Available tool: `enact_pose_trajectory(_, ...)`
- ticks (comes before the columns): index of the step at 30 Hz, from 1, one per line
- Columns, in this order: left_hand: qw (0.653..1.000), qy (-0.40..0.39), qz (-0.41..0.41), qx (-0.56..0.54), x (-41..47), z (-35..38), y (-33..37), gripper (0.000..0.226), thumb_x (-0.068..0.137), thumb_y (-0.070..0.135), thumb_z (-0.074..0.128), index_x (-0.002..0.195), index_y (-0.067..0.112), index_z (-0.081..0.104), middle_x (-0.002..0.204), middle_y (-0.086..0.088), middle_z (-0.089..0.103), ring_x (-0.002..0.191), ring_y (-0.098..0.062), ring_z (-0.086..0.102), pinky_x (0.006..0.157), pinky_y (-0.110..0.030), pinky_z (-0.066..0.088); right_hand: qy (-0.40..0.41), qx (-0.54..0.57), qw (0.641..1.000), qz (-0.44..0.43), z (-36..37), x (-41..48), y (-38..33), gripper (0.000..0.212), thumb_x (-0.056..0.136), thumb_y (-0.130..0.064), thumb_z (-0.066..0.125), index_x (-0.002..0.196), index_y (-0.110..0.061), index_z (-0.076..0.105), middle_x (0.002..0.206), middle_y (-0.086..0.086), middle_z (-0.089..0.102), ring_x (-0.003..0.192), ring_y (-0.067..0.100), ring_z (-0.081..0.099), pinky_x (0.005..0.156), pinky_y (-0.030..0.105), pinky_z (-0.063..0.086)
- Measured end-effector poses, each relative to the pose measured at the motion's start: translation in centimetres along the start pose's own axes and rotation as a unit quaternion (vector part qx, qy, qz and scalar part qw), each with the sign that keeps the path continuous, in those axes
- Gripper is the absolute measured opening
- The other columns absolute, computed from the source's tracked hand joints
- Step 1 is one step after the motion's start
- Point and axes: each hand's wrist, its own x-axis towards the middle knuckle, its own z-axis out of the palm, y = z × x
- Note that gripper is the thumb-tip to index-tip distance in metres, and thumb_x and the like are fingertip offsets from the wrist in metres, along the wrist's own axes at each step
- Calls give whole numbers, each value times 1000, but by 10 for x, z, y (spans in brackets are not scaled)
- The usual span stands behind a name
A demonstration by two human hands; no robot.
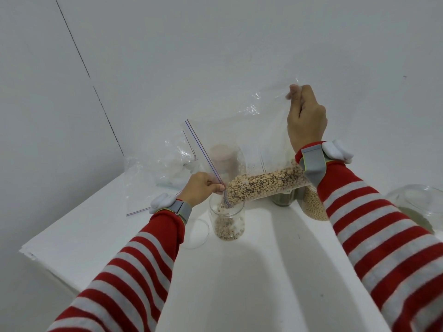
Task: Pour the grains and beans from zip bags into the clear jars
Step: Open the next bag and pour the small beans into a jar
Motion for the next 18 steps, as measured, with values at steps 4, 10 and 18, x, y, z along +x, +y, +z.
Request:
enact_pose_trajectory(4,1000,4,-1,6,0,0,0,11,84,-1,71,94,-4,73,80,-7,72,64,4,68,65,-7,48,-1,-2,1000,-1,-1,0,0,38,105,-34,39,97,-5,63,55,-20,37,45,13,35,44,21,22)
enact_pose_trajectory(10,1000,1,-5,4,-3,-1,3,9,84,0,71,93,-3,73,72,2,69,62,4,68,64,-6,48,0,0,1000,1,-1,-1,-1,38,104,-35,39,96,-6,63,54,-19,36,48,17,38,49,26,24)
enact_pose_trajectory(18,1000,1,-3,10,-2,0,0,12,84,-1,70,95,-7,72,81,-10,71,62,5,67,64,-6,48,-5,-2,1000,4,-1,-2,0,38,104,-36,39,97,-6,62,52,-17,36,48,19,41,51,27,29)
